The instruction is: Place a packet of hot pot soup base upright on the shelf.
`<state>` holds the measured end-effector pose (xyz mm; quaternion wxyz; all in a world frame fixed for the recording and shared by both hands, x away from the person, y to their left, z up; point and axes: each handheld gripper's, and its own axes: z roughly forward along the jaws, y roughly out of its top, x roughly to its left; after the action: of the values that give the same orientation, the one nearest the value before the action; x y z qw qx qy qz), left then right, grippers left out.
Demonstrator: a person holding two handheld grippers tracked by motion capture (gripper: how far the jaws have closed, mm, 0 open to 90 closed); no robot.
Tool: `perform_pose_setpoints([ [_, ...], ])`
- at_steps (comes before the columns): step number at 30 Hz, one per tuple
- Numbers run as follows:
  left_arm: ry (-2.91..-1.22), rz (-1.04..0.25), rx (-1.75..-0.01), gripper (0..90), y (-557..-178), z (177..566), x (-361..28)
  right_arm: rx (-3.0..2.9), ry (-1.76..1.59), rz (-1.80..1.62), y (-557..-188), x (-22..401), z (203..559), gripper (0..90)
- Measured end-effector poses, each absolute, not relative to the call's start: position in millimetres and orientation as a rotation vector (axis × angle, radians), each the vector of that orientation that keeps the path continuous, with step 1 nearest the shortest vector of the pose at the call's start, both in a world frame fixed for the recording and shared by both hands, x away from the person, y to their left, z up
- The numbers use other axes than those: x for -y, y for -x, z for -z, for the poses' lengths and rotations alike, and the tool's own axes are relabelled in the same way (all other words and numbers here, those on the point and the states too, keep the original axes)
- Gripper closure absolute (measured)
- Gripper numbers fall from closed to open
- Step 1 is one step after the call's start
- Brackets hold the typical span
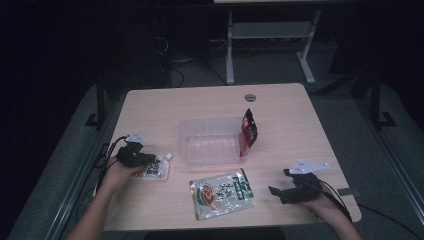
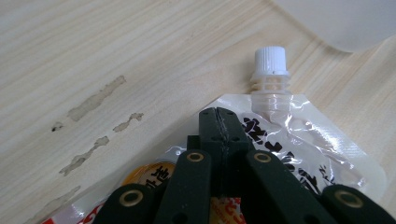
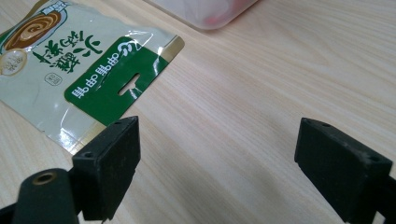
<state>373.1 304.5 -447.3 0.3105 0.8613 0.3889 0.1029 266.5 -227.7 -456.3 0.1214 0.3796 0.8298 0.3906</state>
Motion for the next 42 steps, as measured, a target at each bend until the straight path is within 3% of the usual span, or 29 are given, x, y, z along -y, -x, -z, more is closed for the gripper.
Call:
perform_pose_setpoints([
  [7, -2.211, -0.364, -1.087, 89.8, -355.0, 432.1, -330.1, -2.425, -1.1, -1.138, -264.7, 227.9, 455.2, 13.9],
  [14, -2.182, -0.302, -1.123, 89.8, -347.5, 445.2, -345.2, -2.425, -1.092, -1.135, -263.9, 225.7, 455.2, 13.9],
  [27, -2.294, -0.322, -1.105, 90.0, -353.3, 452.5, -333.7, -2.433, -1.091, -1.113, -264.3, 223.9, 456.3, 13.9],
  [42, -2.315, -0.208, -1.071, 90.0, -322.0, 449.1, -315.2, -2.447, -1.076, -1.104, -264.0, 219.9, 454.1, 13.9],
])
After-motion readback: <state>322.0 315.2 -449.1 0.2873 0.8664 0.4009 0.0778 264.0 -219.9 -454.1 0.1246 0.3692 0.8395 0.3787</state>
